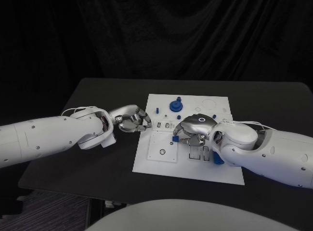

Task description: Assemble the parts on the task board

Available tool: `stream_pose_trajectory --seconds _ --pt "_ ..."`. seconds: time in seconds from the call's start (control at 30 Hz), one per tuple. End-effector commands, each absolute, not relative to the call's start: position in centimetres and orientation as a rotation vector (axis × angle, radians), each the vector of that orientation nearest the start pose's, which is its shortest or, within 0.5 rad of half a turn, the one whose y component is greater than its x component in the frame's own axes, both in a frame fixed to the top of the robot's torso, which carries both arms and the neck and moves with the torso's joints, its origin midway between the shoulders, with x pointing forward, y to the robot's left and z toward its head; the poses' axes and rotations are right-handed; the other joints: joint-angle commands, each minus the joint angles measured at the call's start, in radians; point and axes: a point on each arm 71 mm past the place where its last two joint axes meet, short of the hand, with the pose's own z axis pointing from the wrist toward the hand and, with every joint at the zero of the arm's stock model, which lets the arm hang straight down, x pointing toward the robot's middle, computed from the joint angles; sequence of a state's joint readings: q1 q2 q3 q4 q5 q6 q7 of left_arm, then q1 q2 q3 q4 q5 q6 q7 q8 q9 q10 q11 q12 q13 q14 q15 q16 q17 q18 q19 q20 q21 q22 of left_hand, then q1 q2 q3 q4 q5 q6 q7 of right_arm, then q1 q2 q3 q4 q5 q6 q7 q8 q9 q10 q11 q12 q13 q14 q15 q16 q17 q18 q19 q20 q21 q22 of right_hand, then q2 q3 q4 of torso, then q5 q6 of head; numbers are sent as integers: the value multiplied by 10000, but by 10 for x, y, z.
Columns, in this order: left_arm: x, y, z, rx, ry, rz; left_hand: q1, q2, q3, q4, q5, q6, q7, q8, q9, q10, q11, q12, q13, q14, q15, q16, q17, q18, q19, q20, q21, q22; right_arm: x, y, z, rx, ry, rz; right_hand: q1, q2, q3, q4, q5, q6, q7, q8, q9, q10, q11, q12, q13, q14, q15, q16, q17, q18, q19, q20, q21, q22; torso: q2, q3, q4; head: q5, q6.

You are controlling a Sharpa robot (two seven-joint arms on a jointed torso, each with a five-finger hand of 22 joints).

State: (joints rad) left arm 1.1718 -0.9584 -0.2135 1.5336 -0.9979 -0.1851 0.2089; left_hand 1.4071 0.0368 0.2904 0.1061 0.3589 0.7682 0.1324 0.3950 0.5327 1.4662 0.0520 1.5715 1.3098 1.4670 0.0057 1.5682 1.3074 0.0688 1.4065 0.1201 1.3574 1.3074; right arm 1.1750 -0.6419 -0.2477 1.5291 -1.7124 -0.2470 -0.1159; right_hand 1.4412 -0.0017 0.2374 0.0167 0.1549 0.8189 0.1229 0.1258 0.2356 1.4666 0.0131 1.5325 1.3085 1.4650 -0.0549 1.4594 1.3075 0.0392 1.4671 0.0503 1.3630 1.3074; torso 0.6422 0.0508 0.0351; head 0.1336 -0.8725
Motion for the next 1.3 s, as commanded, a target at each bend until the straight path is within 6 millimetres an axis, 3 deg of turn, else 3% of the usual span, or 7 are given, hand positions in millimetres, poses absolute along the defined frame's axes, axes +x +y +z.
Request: stream_pose_trajectory --seconds 0.03,0.27,0.53,0.67,0.8,0.93,1.3 --pt "437 244 -258 -1337 19716 -10310 125 -5 65 22 64 -8 39 -47 -14 1046 84 -7 2610 1038 41 26 2634 -94 -71 -18 -53 1842 427 -99 -268 -6330 18037 6533 -11 -150 18 -15 8 -340 23 -176 -105 405 87 -85 1894 675 76 -57 1185 116 177 98 -66 1955 -6 -8 17 -15 -2" --pt "437 244 -259 -1355 19775 -10303 125 -5 65 22 64 -8 39 -47 -14 1046 84 -7 2610 1038 41 26 2634 -94 -71 -18 -53 1842 427 -100 -269 -6318 18084 6475 41 -212 66 -67 29 -994 35 -464 -349 305 99 -160 1782 649 90 -110 1110 139 138 118 -178 1926 8 -16 16 -7 -2" --pt "436 244 -260 -1388 19842 -10272 125 -5 65 22 64 -8 39 -47 -14 1046 84 -7 2610 1038 41 26 2634 -94 -71 -18 -53 1842 426 -102 -265 -5892 17812 6739 -118 -306 -30 20 -12 -1109 131 -458 -413 295 173 -166 1771 644 139 -116 1096 144 128 147 -217 1916 11 -15 14 4 -2" --pt "436 245 -261 -1398 19859 -10267 125 -5 65 22 64 -8 39 -47 -14 1046 84 -7 2610 1038 41 26 2634 -94 -71 -18 -53 1842 424 -103 -263 -5631 17557 6910 -889 -446 -471 551 -372 -589 191 67 -224 328 380 -132 1802 651 314 -90 1109 143 129 284 -245 1911 13 -13 18 -2 -2" --pt "436 246 -261 -1413 19884 -10245 133 -10 67 22 71 -9 42 -52 -20 1046 87 -7 2610 1038 44 26 2634 -91 -82 -15 -66 1838 424 -105 -261 -5430 17383 6993 -1583 -389 -819 1060 -525 -301 180 568 1 341 439 -114 1813 662 369 -50 1141 142 146 354 -224 1920 13 -9 17 7 -2" --pt "436 246 -262 -1428 19908 -10218 133 -10 67 22 71 -9 42 -52 -20 1046 87 -7 2610 1038 44 26 2634 -91 -82 -15 -66 1838 424 -106 -261 -5363 17353 6996 -1873 -276 -963 1308 -607 -331 180 817 132 330 449 -116 1800 663 381 -37 1146 146 146 375 -232 1919 21 -8 12 16 -2" --pt "436 246 -263 -1431 19986 -10199 138 -10 70 25 74 -4 44 -52 -24 1046 89 -7 2610 1038 46 26 2634 -85 -101 -12 -89 1830 424 -104 -262 -5361 17396 6950 -1875 -173 -977 1344 -473 -368 173 986 219 309 446 -126 1780 657 381 -41 1134 152 137 384 -256 1912 24 -14 17 -30 -2"
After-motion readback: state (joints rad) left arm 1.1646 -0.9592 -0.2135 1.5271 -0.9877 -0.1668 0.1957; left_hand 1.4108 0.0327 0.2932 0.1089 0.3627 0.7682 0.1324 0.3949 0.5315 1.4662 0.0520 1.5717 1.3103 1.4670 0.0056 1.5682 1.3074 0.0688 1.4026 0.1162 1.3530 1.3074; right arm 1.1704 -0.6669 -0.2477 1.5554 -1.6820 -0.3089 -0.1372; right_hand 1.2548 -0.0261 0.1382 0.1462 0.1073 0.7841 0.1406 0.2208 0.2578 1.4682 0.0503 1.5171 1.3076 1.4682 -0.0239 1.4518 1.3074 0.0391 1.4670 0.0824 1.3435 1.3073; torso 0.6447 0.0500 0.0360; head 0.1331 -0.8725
